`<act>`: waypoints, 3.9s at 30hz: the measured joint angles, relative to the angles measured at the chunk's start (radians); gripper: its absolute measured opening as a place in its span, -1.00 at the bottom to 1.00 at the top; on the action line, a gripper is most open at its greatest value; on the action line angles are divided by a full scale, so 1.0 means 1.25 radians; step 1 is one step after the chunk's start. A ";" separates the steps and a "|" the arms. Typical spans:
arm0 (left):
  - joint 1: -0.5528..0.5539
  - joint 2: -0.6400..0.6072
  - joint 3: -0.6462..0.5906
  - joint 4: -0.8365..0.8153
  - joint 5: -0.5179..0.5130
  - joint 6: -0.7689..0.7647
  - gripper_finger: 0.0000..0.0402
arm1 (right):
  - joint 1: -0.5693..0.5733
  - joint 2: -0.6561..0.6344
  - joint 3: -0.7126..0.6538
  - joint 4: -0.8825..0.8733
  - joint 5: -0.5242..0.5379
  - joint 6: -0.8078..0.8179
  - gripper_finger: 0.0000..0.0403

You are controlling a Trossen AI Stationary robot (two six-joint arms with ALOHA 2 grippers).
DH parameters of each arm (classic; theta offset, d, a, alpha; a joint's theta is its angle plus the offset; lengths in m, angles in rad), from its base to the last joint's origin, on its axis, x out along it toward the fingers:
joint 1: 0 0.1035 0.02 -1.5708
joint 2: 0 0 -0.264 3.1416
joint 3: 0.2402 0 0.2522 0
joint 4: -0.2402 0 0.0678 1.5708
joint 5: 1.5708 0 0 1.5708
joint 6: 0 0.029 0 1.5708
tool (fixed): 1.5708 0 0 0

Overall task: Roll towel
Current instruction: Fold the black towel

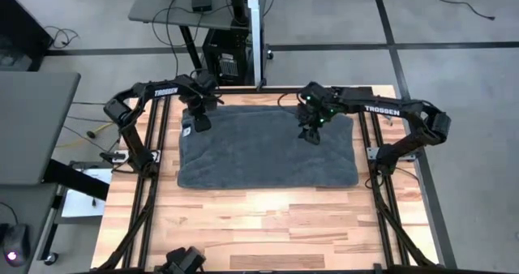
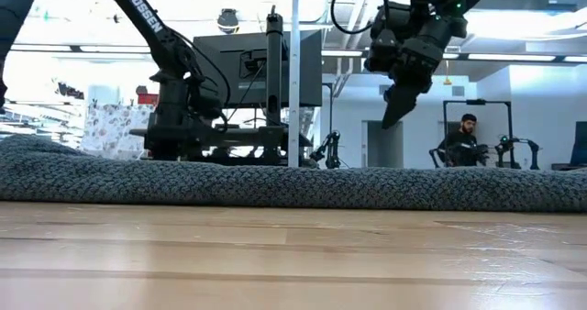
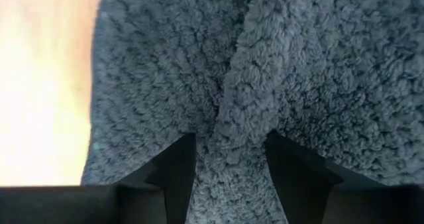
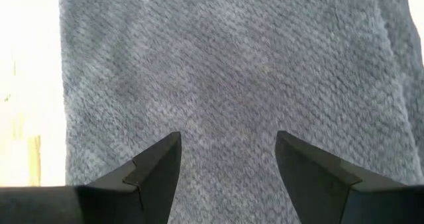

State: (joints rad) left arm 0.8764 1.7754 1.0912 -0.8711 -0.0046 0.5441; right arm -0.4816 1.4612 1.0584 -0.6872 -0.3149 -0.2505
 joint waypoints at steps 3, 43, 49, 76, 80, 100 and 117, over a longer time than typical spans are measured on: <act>0.000 -0.007 0.000 0.001 0.000 0.001 -0.34 | 0.003 0.000 0.000 0.000 0.001 0.018 0.15; 0.062 0.004 0.252 -0.065 -0.266 -0.060 -0.53 | -0.090 -0.002 0.017 -0.061 0.176 0.101 0.15; 0.053 -0.034 0.277 -0.119 -0.122 -0.131 -0.49 | -0.230 0.034 0.007 -0.068 0.250 0.102 0.15; -0.038 -0.035 0.275 -0.190 0.009 -0.150 -0.50 | -0.369 0.208 0.123 -0.258 0.233 -0.306 -0.94; -0.038 -0.035 0.275 -0.191 -0.004 -0.149 -0.50 | -0.408 0.207 0.204 -0.222 0.230 -0.302 -0.99; -0.037 -0.035 0.275 -0.196 -0.017 -0.147 -0.50 | -0.498 0.280 0.277 -0.233 0.217 -0.033 -0.10; -0.117 -0.148 -0.002 -0.124 0.065 -0.333 -0.50 | -0.211 0.261 0.142 -0.271 0.019 0.150 0.23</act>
State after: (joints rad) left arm 0.7305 1.5910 1.0888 -1.0260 0.0772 0.1277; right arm -0.7453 1.7880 1.2363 -1.0254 -0.2917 -0.0631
